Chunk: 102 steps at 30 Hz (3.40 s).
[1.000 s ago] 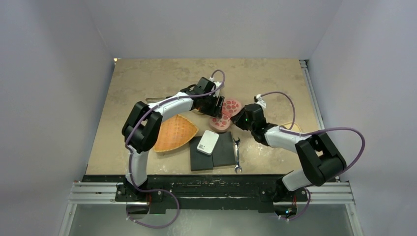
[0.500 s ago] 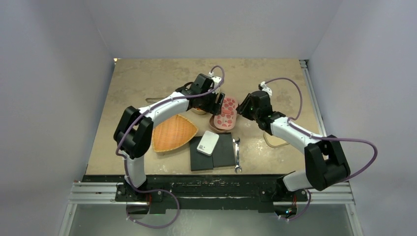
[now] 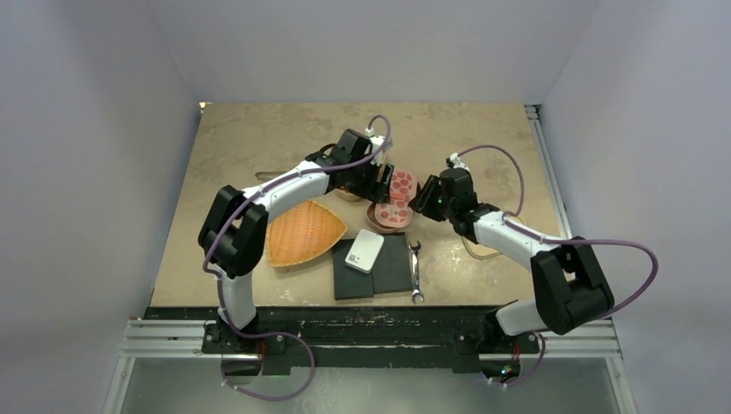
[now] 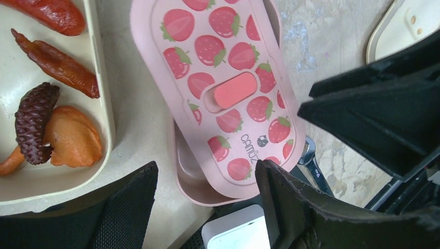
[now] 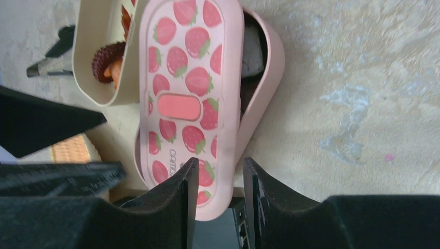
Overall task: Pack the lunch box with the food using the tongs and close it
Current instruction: Close the box lid on the packing box.
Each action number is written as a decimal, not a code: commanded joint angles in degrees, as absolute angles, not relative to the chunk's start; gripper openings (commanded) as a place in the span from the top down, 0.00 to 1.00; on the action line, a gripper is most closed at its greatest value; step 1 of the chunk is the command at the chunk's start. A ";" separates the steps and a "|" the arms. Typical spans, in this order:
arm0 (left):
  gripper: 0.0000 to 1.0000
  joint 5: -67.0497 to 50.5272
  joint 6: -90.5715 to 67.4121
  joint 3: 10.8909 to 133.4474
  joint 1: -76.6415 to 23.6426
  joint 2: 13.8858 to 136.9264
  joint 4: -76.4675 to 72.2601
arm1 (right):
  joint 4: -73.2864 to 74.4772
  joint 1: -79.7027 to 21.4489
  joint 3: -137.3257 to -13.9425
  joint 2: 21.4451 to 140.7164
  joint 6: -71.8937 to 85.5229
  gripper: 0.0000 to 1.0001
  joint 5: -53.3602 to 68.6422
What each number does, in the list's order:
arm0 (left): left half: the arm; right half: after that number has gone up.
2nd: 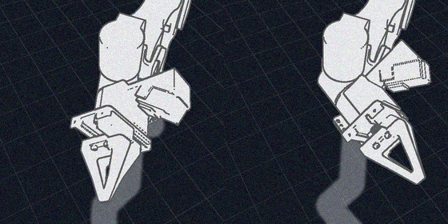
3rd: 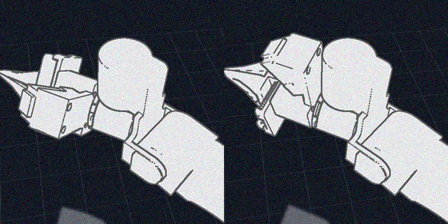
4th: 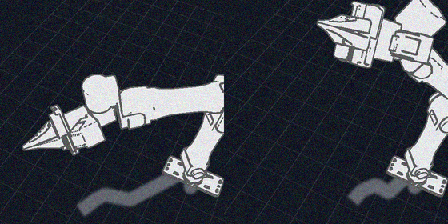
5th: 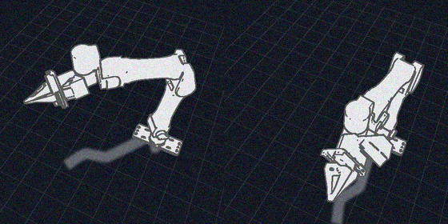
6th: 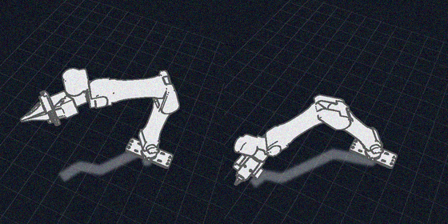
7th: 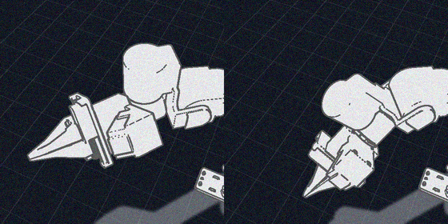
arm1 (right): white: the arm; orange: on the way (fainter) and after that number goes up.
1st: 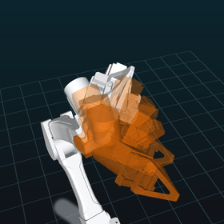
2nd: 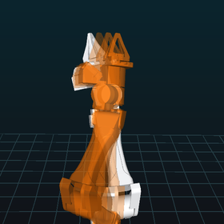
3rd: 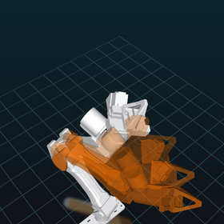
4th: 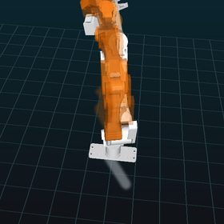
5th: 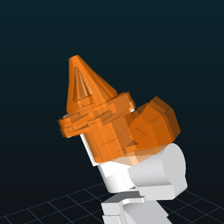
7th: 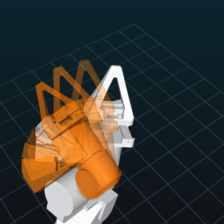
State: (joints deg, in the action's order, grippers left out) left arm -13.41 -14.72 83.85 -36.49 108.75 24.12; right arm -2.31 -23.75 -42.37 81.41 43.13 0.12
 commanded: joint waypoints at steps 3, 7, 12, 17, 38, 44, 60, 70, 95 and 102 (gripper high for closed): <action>0.29 -19.22 -17.85 80.57 -33.18 107.20 18.96 | -5.18 -25.19 -39.99 80.77 44.77 0.60 3.12; 0.29 -20.10 -18.35 79.51 -32.39 107.55 18.62 | -4.81 -26.33 -39.41 80.84 45.71 0.61 2.22; 0.29 -20.30 -18.47 78.53 -31.98 107.76 18.25 | -5.59 -27.03 -38.94 80.85 46.62 0.64 2.61; 0.29 -19.39 -17.70 78.53 -31.72 107.09 18.95 | -6.25 -28.12 -38.79 81.05 47.56 0.67 3.22; 0.28 -18.46 -17.14 77.55 -31.04 106.07 17.80 | -3.58 -33.17 -42.26 80.78 48.44 0.70 -0.67; 0.30 -18.93 -17.45 79.74 -31.02 107.12 13.14 | 5.13 -29.81 -46.71 75.29 43.86 0.59 -5.05; 0.32 -17.67 -16.34 91.04 -32.32 117.88 11.88 | 3.34 -17.08 -42.55 66.66 37.57 0.48 -0.09; 0.33 -16.91 -15.22 96.27 -35.44 122.80 14.13 | 1.45 -16.70 -39.59 65.19 38.36 0.47 3.21; 0.29 -12.88 -15.72 94.77 -37.91 117.26 18.18 | 0.31 -16.61 -38.11 68.39 35.51 0.40 2.25; 0.28 -12.84 -16.83 91.06 -38.08 115.63 20.85 | -3.82 -16.68 -36.37 71.26 36.31 0.37 4.41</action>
